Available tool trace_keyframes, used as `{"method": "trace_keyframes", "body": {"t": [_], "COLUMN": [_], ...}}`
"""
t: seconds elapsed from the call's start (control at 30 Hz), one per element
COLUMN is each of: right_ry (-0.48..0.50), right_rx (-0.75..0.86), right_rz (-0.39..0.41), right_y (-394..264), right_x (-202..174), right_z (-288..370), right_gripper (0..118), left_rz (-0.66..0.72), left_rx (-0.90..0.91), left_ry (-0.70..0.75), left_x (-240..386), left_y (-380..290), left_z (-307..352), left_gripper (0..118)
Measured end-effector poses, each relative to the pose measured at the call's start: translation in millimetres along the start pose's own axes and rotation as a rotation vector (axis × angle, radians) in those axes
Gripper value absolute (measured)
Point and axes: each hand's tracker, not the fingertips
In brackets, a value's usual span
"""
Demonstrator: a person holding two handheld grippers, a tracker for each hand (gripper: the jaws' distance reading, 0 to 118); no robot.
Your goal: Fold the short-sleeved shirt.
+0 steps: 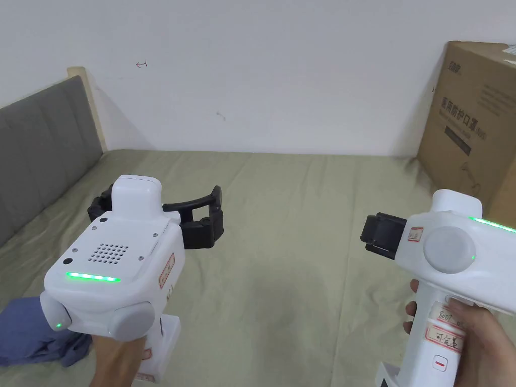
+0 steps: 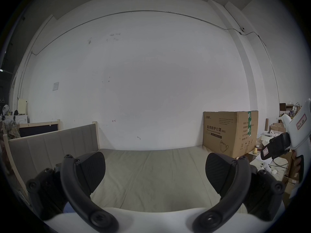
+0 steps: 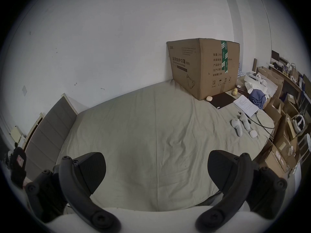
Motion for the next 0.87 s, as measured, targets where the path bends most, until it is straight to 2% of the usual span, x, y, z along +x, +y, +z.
{"method": "trace_keyframes", "body": {"t": [0.23, 0.4, 0.63, 0.77, 0.87], "right_ry": [0.029, -0.004, 0.061, 0.147, 0.129], "right_rx": [0.019, 0.056, 0.136, 0.265, 0.358], "right_rz": [0.022, 0.05, 0.029, 0.093, 0.153], "right_y": [1, 0, 0, -5, -11], "right_x": [-3, -6, 5, 10, 7], "right_z": [5, 7, 10, 17, 22], "right_gripper": [118, 118, 118, 118, 118], "left_rz": [0.006, 0.001, 0.005, 0.005, 0.008], "left_rx": [-0.005, -0.011, -0.005, -0.003, 0.002], "left_ry": [-0.006, -0.011, -0.007, -0.002, 0.003], "left_x": [-2, -3, -5, -5, -6], "left_y": [-1, -2, -2, -1, -1], "left_z": [-1, -2, -2, -2, -2], "left_gripper": [117, 117, 117, 117, 117]}}
